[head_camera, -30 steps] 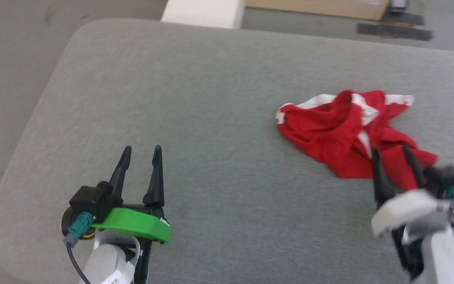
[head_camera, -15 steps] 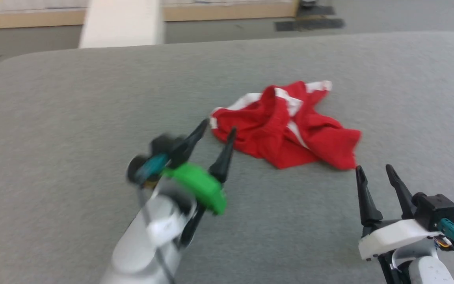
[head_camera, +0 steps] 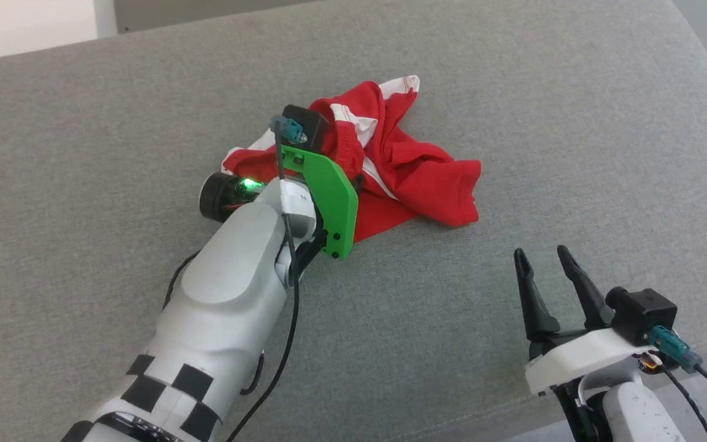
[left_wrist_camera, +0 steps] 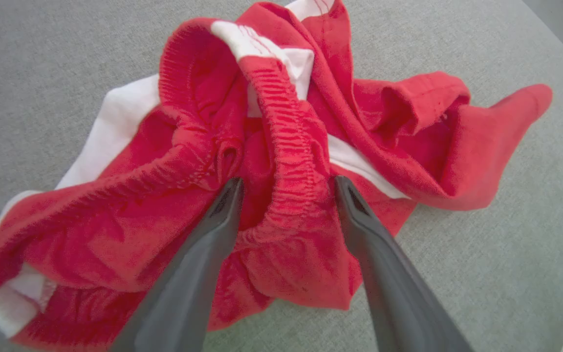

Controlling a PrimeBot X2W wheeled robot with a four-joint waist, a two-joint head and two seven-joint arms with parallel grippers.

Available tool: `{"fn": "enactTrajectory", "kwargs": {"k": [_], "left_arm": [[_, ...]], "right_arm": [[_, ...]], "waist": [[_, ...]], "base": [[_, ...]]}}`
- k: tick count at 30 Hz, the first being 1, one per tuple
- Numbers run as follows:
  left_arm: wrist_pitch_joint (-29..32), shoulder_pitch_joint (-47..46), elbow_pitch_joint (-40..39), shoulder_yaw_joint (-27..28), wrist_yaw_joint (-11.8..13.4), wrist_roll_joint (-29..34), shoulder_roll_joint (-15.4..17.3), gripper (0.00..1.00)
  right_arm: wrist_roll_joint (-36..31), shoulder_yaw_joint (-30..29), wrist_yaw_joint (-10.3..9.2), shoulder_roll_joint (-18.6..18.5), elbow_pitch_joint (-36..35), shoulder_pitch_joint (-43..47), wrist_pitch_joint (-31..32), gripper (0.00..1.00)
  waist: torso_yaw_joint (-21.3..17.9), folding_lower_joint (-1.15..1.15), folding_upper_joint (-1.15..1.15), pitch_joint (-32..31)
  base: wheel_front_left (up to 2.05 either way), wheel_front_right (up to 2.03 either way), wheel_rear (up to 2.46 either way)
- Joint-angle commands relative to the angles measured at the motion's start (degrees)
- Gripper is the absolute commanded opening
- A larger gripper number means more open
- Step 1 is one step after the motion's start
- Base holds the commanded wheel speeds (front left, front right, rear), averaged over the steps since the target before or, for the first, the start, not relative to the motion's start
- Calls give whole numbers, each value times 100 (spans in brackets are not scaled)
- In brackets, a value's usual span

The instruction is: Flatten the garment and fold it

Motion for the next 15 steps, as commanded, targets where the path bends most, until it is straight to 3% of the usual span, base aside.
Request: {"fn": "enactTrajectory", "kwargs": {"k": [1,8,15], "left_arm": [[-111,-76,-61,9,-47,-51,22,0],[-1093,623,-838,265,5,-260,127,0],[-1469,2251,-2236,784,399,-611,771,0]], "right_arm": [[25,-26,-9,5,23,-103,-48,100],[-102,-204,-9,5,15,-63,-71,100],[-262,-345,-9,5,-103,23,-26,100]], "waist": [[10,0,0,26],[450,0,0,-207],[1039,0,0,-452]], "base": [[0,0,0],[0,0,0],[0,0,0]]}}
